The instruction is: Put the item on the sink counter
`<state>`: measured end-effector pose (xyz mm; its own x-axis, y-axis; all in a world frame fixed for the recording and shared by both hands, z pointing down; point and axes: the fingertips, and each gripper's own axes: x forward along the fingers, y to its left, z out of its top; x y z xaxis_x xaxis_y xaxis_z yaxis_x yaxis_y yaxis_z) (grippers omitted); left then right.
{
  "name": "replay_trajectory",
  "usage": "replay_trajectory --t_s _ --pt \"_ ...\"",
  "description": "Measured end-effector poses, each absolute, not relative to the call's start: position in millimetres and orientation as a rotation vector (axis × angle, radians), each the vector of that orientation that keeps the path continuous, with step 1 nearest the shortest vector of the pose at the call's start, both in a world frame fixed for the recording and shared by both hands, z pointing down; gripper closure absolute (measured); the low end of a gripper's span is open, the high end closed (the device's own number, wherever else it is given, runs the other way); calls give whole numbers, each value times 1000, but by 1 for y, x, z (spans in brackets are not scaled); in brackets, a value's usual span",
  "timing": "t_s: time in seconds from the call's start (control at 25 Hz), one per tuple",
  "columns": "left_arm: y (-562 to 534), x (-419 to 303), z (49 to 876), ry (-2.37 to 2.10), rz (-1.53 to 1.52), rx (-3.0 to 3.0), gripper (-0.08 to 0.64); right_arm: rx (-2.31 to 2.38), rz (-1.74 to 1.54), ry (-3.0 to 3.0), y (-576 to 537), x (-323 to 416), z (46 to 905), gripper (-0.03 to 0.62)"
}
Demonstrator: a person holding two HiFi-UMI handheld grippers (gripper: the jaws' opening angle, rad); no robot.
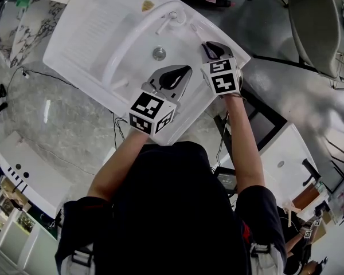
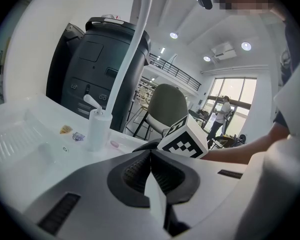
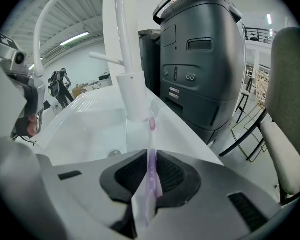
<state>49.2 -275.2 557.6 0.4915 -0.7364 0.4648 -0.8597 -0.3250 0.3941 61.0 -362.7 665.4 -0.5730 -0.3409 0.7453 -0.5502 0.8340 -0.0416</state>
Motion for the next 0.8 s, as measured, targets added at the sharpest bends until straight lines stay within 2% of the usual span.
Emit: replay_trajectory --t_s 0.8 --pt "-264 50 535 -1247 251 2220 546 800 381 -2263 -359 73 629 531"
